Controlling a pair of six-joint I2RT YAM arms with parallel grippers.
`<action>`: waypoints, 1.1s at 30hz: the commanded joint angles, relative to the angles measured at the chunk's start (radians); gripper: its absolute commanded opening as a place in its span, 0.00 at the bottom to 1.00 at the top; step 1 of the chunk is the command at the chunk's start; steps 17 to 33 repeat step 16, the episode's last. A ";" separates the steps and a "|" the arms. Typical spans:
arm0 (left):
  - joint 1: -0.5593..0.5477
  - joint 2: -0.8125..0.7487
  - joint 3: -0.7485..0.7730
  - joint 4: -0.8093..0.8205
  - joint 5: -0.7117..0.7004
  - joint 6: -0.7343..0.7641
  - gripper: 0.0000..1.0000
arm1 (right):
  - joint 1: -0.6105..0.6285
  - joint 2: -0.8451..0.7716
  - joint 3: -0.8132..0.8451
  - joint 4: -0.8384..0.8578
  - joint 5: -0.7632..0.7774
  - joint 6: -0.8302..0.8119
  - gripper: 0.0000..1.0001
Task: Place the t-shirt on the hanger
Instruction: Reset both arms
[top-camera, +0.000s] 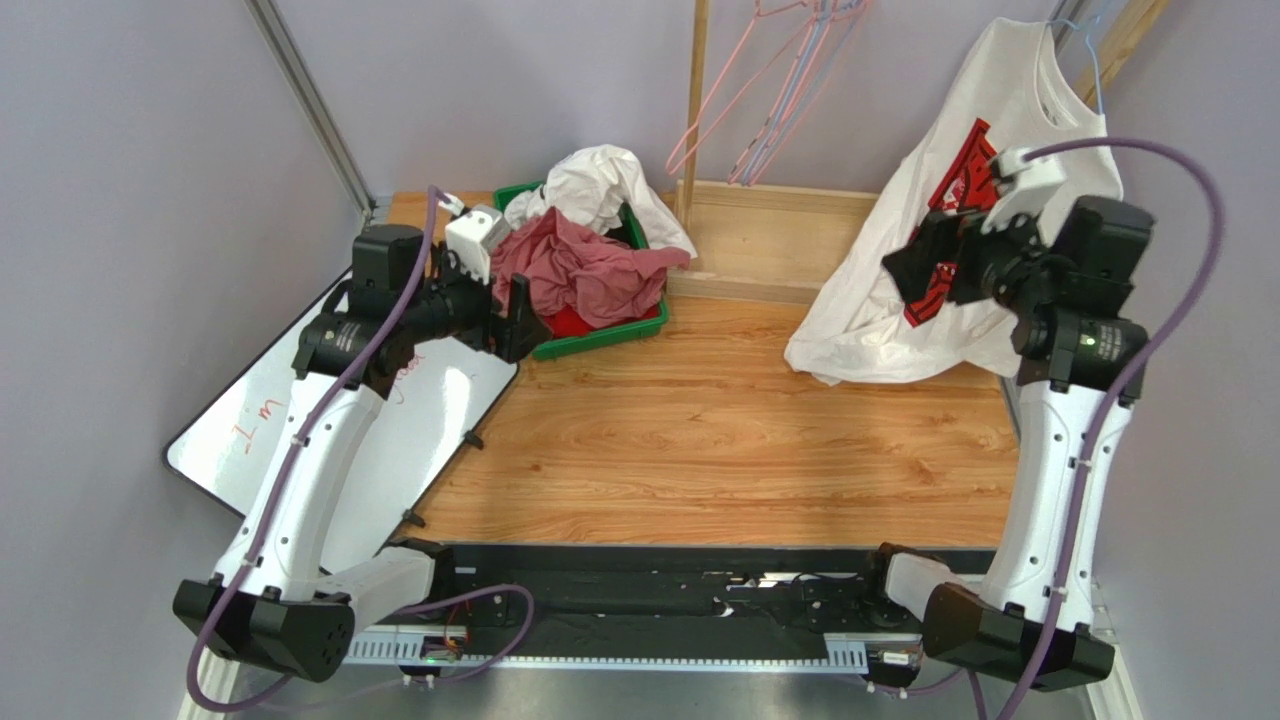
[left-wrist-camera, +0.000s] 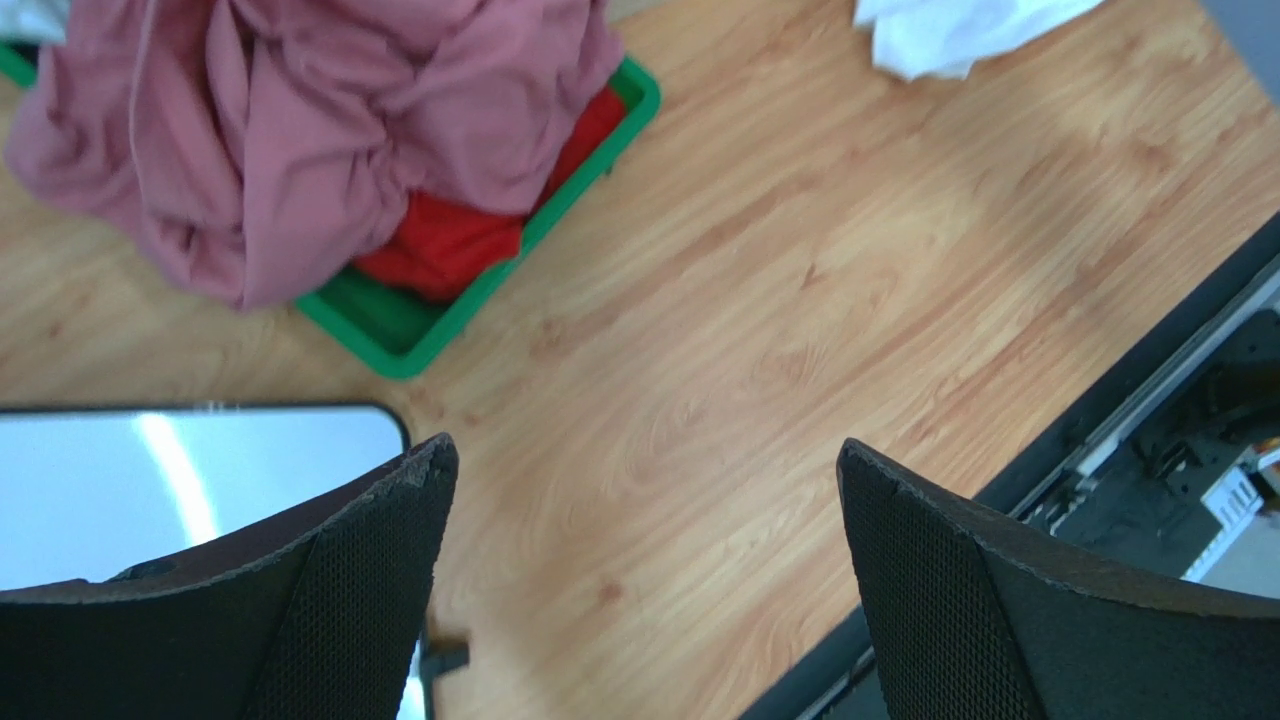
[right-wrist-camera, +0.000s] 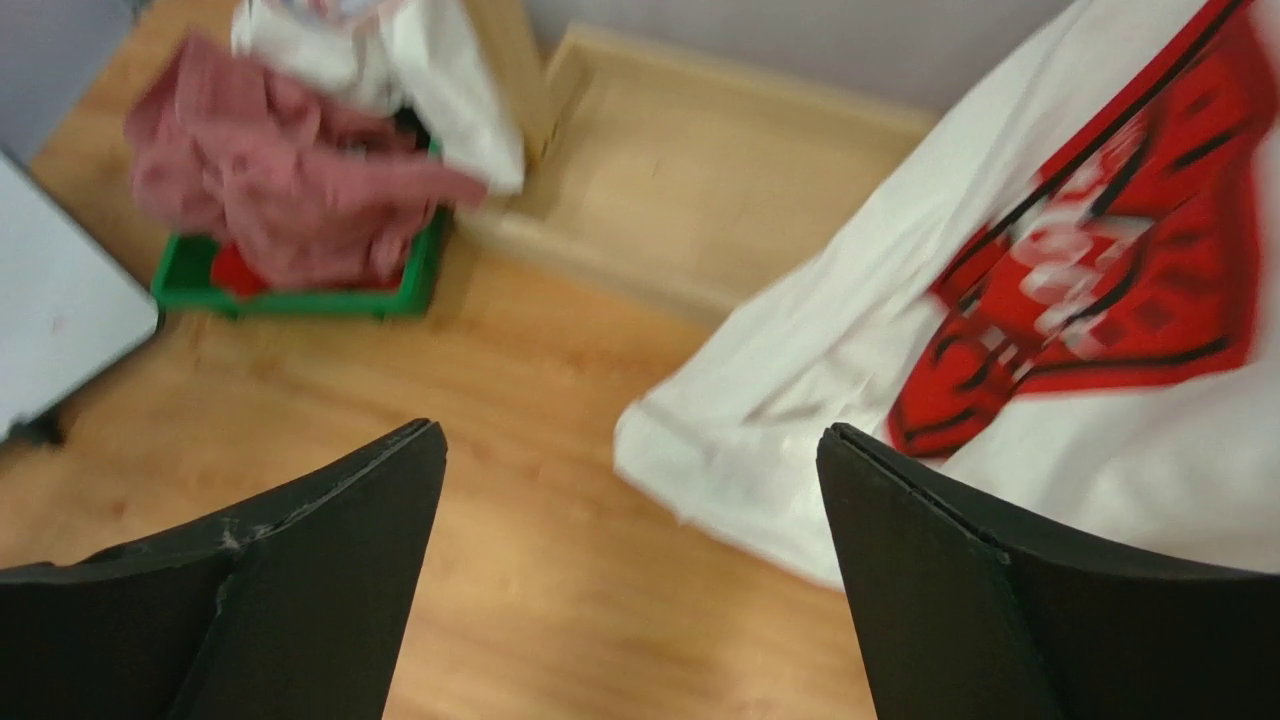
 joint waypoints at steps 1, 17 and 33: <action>0.025 -0.103 -0.081 -0.244 -0.059 0.114 0.99 | 0.069 -0.082 -0.183 -0.274 -0.024 -0.193 1.00; 0.033 -0.157 -0.129 -0.389 -0.131 0.266 0.99 | 0.184 -0.184 -0.490 -0.279 0.060 -0.309 1.00; 0.033 -0.157 -0.129 -0.389 -0.131 0.266 0.99 | 0.184 -0.184 -0.490 -0.279 0.060 -0.309 1.00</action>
